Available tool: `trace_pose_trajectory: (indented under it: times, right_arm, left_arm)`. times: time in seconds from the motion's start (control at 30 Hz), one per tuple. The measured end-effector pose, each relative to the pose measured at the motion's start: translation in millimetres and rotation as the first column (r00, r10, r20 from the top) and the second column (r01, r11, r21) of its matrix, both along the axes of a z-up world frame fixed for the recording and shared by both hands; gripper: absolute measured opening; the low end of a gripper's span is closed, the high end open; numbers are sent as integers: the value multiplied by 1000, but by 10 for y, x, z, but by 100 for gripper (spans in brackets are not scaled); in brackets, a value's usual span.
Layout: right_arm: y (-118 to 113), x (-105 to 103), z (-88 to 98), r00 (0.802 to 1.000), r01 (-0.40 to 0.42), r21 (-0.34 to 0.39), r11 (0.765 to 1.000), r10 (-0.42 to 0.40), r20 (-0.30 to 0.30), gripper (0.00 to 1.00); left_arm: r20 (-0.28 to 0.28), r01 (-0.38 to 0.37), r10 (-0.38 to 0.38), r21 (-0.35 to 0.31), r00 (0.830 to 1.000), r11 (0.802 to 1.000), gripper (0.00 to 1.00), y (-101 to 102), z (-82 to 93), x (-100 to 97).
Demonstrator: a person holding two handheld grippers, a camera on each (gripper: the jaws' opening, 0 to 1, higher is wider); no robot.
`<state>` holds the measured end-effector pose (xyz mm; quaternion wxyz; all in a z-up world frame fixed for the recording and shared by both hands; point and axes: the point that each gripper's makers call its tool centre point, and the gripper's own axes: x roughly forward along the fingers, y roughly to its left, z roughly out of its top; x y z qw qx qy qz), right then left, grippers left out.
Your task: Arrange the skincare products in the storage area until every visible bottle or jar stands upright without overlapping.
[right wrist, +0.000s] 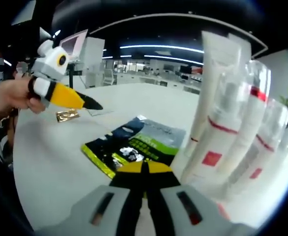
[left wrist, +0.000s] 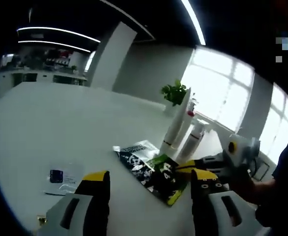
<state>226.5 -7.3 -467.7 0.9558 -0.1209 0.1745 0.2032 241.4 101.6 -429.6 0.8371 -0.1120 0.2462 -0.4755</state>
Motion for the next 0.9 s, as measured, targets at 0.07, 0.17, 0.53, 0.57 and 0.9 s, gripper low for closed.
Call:
trace_pose_trajectory:
  times: [0.07, 0.17, 0.53, 0.57, 0.9]
  right_arm:
    - [-2, 3, 3, 1000, 0, -7, 1000, 0, 0, 1]
    - [9, 10, 30, 1000, -3, 1, 1000, 3, 11, 1]
    - [63, 42, 111, 999, -19, 8, 1000, 19, 41, 3]
    - [69, 42, 114, 999, -21, 8, 1000, 21, 42, 3]
    - [121, 22, 141, 998, -29, 20, 999, 28, 57, 4]
  left_arm:
    - [-2, -6, 6, -7, 1000, 1000, 69, 54, 13, -11]
    - [13, -26, 26, 4, 1000, 1000, 70, 143, 12, -12]
    - [18, -85, 85, 12, 996, 996, 79, 388, -54, -31]
    - [14, -87, 86, 11, 996, 996, 79, 392, -55, -33]
    - [33, -106, 105, 25, 994, 994, 87, 461, -50, -17]
